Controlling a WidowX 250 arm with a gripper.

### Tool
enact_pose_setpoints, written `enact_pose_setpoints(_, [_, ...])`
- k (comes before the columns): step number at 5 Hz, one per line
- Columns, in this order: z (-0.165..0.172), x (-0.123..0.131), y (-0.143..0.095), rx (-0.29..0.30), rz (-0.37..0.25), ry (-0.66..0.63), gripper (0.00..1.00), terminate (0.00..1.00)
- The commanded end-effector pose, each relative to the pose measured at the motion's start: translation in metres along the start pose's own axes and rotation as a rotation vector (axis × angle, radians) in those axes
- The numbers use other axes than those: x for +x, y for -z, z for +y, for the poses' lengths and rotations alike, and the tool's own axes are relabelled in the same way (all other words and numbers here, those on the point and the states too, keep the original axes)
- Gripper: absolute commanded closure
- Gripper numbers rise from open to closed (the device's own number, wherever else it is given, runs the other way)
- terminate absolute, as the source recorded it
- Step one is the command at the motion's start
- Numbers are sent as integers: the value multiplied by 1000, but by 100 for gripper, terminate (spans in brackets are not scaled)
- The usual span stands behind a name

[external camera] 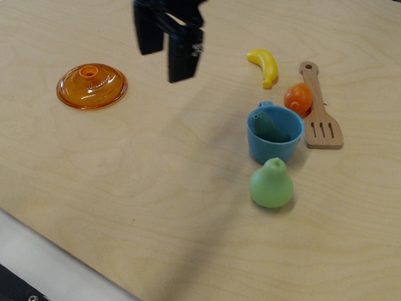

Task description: Take cucumber out of cup

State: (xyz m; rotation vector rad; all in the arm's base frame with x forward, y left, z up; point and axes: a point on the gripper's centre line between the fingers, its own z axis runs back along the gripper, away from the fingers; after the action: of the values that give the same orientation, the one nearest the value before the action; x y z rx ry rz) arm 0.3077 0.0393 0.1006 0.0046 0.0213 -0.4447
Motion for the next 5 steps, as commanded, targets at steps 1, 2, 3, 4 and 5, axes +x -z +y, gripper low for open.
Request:
enact_pose_setpoints(1, [-57,31,-3,-11,-81,176,0,0])
enact_pose_setpoints(2, [-66,38,7,-19,-73,204,0,0])
enact_pose_setpoints(3, [-75,44,20,12,-65,194,0,0])
enact_pose_setpoints(4, [-75,45,28,19,-53,175,0,0])
enact_pose_setpoints(5, [-78,47,31,21,-45,184,0,0])
